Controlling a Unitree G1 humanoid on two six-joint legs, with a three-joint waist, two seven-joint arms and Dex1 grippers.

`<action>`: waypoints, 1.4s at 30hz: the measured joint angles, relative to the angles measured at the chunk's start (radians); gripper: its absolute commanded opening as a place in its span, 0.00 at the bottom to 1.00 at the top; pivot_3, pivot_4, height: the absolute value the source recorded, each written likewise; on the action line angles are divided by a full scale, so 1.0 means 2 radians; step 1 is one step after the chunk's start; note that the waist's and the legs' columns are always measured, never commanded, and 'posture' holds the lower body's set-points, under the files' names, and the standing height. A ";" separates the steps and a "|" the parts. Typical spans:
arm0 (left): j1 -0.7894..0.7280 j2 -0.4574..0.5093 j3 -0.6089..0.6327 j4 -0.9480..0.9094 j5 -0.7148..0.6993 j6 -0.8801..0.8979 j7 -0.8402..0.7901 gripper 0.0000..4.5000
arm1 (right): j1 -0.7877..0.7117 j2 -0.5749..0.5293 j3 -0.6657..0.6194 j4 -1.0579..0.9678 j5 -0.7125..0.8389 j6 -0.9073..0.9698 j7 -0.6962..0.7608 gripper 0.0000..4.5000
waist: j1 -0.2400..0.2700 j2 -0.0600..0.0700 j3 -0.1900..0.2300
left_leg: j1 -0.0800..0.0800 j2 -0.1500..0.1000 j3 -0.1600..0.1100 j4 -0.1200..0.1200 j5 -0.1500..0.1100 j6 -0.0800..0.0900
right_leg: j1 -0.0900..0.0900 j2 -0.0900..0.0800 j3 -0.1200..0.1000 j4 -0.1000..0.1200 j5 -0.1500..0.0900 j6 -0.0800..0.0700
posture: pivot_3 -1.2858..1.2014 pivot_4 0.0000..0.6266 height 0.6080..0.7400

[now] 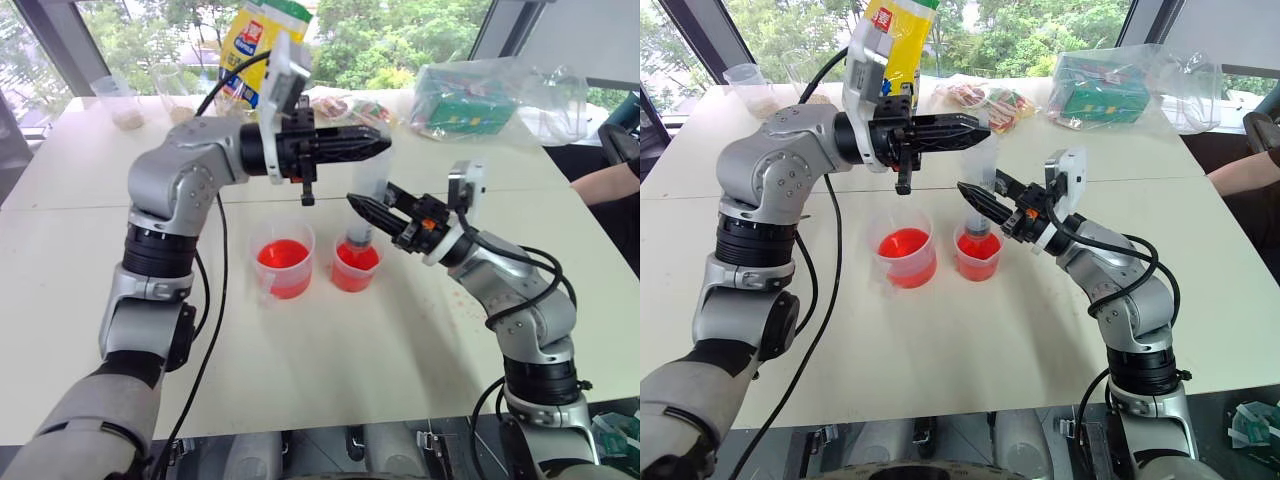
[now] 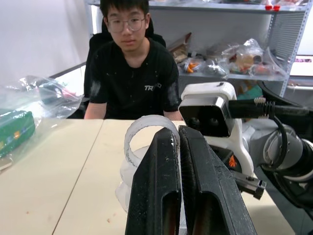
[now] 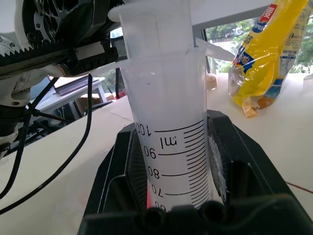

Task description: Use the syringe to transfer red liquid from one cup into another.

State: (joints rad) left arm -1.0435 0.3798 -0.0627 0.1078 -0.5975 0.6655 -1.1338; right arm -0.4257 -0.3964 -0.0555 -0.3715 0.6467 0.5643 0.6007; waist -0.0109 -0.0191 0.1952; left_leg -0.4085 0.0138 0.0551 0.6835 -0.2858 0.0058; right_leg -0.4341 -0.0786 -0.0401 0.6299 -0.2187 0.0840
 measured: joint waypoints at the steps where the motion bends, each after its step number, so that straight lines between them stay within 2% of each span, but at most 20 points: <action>1: 0.002 0.000 0.000 0.000 0.000 -0.001 -0.001 0.01 | 0.000 -0.001 0.000 -0.002 0.003 0.004 -0.002 0.30 | 0.000 0.000 0.000 | 0.000 0.000 0.000 0.000 0.000 0.000 | 0.000 0.000 0.000 0.000 0.000 0.000 | 0.52 0.24 1.00; 14: 0.013 0.001 -0.001 -0.005 0.010 -0.004 -0.002 0.01 | -0.005 -0.009 -0.018 -0.020 0.058 0.059 -0.034 0.30 | 0.000 0.000 0.000 | 0.000 0.000 0.000 0.000 0.000 0.000 | 0.000 0.000 0.000 0.000 0.000 0.000 | 0.52 0.24 1.00; 17: 0.009 0.000 0.000 -0.002 0.009 0.004 -0.002 0.21 | -0.005 -0.009 -0.020 -0.020 0.063 0.060 -0.039 0.30 | 0.000 0.000 0.000 | 0.000 0.000 0.000 0.000 0.000 0.000 | 0.000 0.000 0.000 0.000 0.000 0.000 | 0.52 0.24 1.00; 24: -0.001 0.008 0.006 0.012 0.000 0.022 0.002 0.97 | -0.006 -0.005 -0.031 -0.042 0.079 0.059 -0.045 0.30 | -0.001 0.000 0.000 | 0.000 0.000 0.000 0.000 0.000 0.000 | 0.000 0.000 0.000 0.000 0.000 0.000 | 0.52 0.24 1.00; 27: -0.005 0.027 0.016 0.020 -0.005 0.027 0.004 0.99 | -0.006 -0.001 -0.029 -0.052 0.081 0.058 -0.051 0.30 | -0.001 0.000 0.000 | 0.000 0.000 0.000 0.000 0.000 0.000 | 0.000 0.000 0.000 0.000 0.000 0.000 | 0.52 0.24 1.00; 34: -0.006 0.109 0.097 0.031 -0.015 0.036 0.032 0.99 | 0.000 -0.002 -0.024 -0.050 0.081 0.058 -0.048 0.30 | 0.001 0.000 0.000 | 0.000 0.000 0.000 0.000 0.000 0.000 | 0.000 0.000 0.000 0.000 0.000 0.000 | 0.52 0.24 1.00; 38: 0.032 0.127 0.115 -0.004 -0.027 0.049 0.041 0.99 | -0.027 -0.010 -0.031 -0.034 0.081 0.057 -0.054 0.30 | 0.001 0.000 0.000 | 0.000 0.000 0.000 0.001 0.000 0.000 | 0.001 -0.001 0.000 0.000 0.000 0.000 | 0.52 0.24 1.00; 42: 0.100 0.141 0.108 -0.060 -0.029 0.055 0.047 0.99 | -0.088 -0.040 -0.084 0.007 0.086 0.082 -0.102 0.30 | 0.001 0.000 0.000 | 0.000 0.000 0.000 0.000 0.000 0.000 | 0.000 -0.001 0.000 0.000 0.000 0.000 | 0.52 0.24 1.00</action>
State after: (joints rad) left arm -0.8426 0.6608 0.1539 -0.0113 -0.6552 0.7747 -1.0395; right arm -0.6019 -0.4761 -0.2231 -0.3569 0.8178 0.7275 0.3977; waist -0.0098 -0.0190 0.1952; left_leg -0.4085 0.0136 0.0548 0.6842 -0.2861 0.0063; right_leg -0.4333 -0.0802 -0.0403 0.6300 -0.2187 0.0839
